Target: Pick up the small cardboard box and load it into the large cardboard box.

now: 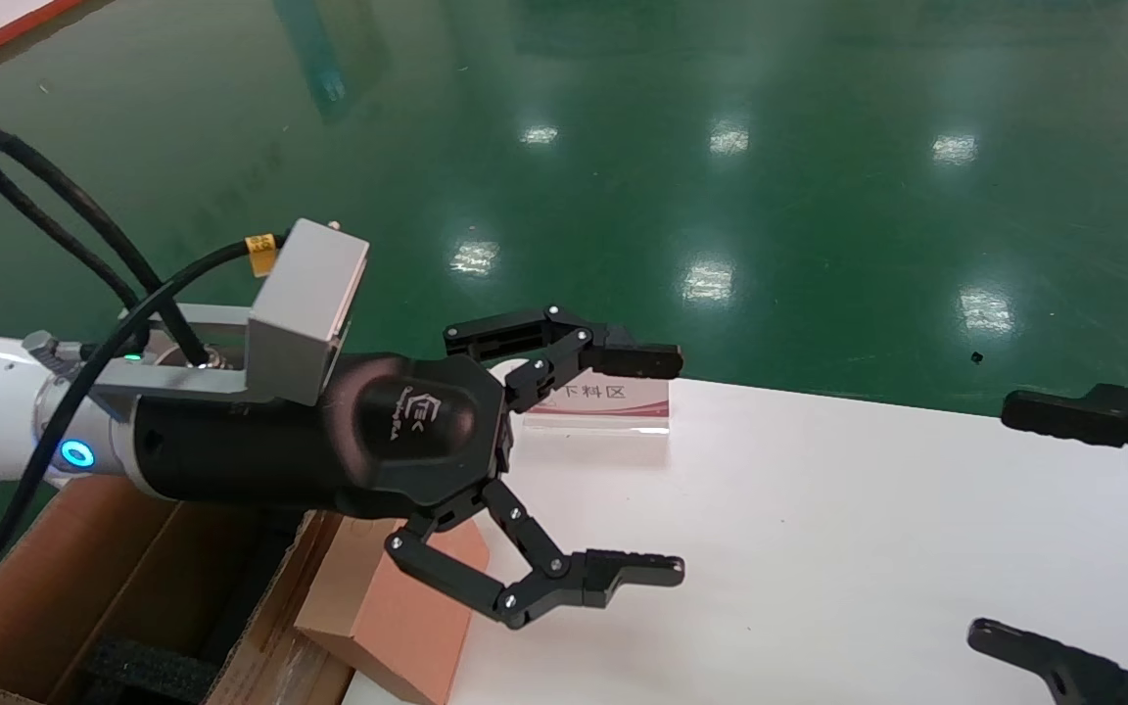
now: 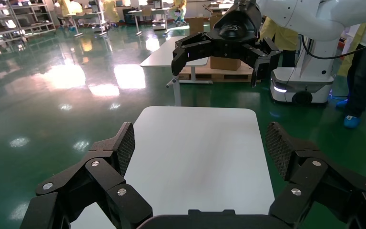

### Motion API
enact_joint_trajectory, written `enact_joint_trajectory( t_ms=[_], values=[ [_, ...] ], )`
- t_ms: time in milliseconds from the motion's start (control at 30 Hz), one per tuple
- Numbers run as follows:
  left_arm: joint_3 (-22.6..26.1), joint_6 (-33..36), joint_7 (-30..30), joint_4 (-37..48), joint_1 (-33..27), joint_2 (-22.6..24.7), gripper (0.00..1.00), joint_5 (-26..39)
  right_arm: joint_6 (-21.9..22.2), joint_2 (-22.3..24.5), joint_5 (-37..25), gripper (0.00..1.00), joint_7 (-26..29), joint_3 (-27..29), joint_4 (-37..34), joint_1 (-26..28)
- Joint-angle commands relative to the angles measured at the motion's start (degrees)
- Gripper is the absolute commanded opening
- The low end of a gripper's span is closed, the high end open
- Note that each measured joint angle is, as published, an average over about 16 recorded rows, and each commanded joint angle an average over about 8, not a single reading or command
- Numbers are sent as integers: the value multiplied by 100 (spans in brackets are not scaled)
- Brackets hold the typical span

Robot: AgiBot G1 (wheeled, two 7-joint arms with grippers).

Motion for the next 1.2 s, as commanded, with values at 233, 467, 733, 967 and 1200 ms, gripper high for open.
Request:
enact_joint_trajectory(
  t_ms=[233,467,733,967,1200],
  values=[
    [2,-1,1,0,0,-1,100,-1,0,0,0,100,0,0,0,0],
    [5,-2,2,0,-1,-2,100,-3,0,0,0,100,0,0,0,0],
    [22,-101,-64,-12,-1,-46,100,75,-1,0,0,100,0,0,0,0],
    [202,-605,-691,-234,-88,-311,100,644,-1,0,-1,100,0,0,0,0],
    [813,-851,-2144,-372,-719,-479,100,1932,-1,-1,-1,100,0,0,1,1]
  ],
)
